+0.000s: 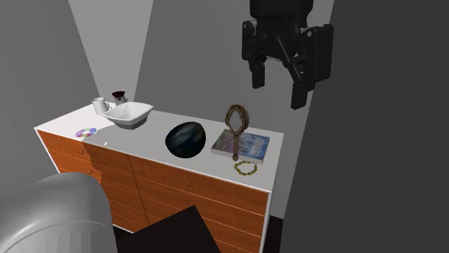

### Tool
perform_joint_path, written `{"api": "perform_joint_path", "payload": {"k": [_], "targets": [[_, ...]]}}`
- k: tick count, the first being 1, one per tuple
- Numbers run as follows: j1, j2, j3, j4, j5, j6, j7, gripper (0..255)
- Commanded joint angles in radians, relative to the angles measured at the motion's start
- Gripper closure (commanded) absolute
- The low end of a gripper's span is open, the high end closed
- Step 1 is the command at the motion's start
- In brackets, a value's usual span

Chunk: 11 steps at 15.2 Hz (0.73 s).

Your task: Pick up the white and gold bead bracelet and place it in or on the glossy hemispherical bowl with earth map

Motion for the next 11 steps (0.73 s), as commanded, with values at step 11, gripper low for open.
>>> {"api": "perform_joint_path", "payload": {"k": [11], "targets": [[0.03,0.194,0.09,-0.125,0.086,0.265,0.125,0]]}}
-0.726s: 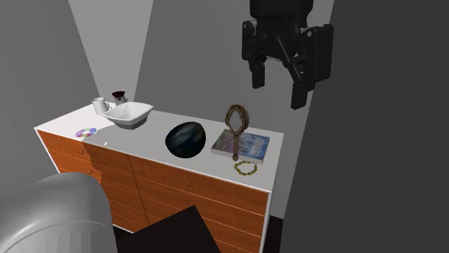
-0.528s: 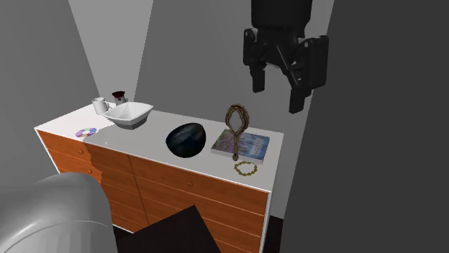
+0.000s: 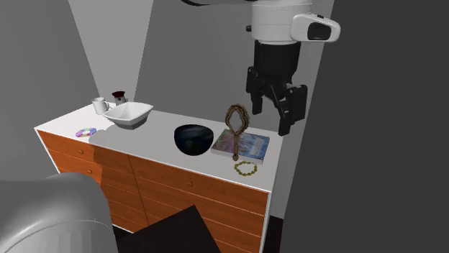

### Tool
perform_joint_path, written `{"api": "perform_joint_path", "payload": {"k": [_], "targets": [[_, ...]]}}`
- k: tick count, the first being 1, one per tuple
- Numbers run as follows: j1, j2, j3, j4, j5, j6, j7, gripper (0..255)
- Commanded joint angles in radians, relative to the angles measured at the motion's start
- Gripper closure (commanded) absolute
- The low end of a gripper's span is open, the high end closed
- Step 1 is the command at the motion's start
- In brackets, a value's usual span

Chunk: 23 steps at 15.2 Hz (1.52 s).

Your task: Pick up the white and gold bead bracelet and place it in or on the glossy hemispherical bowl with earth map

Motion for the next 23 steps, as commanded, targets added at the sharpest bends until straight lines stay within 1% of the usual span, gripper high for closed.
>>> {"api": "perform_joint_path", "payload": {"k": [1,6,12,17,23], "targets": [[0.006,0.057,0.019,-0.02,0.017,0.068,0.024,0],[0.023,0.203,0.063,-0.031,0.053,0.202,0.08,0],[0.041,0.408,0.111,-0.002,0.082,0.352,0.144,0],[0.057,0.595,0.143,0.056,0.09,0.461,0.198,0],[0.084,0.828,0.165,0.166,0.08,0.562,0.266,0]]}}
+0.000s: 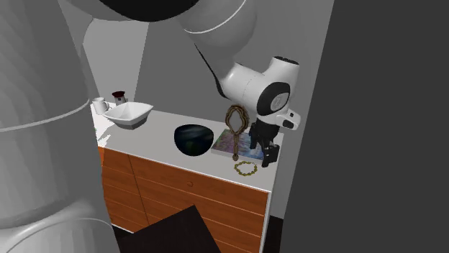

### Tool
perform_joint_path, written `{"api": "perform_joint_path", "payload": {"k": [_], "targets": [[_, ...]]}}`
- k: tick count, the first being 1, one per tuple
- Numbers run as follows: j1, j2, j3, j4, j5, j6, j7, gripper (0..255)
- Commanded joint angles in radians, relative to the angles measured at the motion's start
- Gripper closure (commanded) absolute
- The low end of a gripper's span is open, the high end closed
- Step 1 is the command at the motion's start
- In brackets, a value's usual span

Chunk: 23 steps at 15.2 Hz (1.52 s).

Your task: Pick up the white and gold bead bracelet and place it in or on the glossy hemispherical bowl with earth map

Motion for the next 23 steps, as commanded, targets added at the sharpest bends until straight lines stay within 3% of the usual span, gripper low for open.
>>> {"api": "perform_joint_path", "payload": {"k": [1,12,23], "targets": [[0.013,0.079,0.006,0.039,-0.004,0.032,0.024,0],[0.097,0.509,0.0,0.364,-0.024,0.103,0.121,0],[0.118,0.599,-0.006,0.389,-0.03,0.169,0.126,0]]}}
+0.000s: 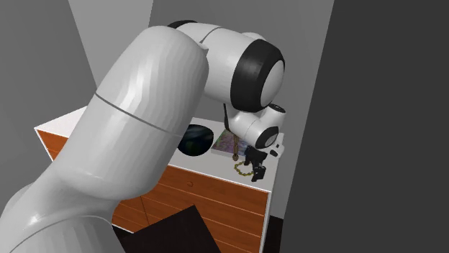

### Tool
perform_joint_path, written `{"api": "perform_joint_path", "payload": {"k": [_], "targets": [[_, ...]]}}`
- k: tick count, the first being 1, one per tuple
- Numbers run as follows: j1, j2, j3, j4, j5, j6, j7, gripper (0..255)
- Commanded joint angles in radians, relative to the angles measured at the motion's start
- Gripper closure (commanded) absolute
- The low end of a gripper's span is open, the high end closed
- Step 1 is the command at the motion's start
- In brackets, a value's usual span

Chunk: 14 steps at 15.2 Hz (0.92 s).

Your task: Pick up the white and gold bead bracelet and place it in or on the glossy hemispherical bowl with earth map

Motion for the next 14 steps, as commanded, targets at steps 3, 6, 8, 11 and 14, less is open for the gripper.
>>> {"api": "perform_joint_path", "payload": {"k": [3,6,8,11,14], "targets": [[0.001,0.001,0.0,-0.002,0.0,0.003,0.0,0],[0.001,0.001,0.0,-0.001,0.0,0.003,0.0,255],[0.001,0.0,0.0,-0.002,0.0,0.003,0.0,255],[0.0,-0.001,0.001,-0.006,0.001,0.005,-0.001,255],[-0.003,-0.006,0.001,-0.011,0.001,0.004,-0.003,255]]}}
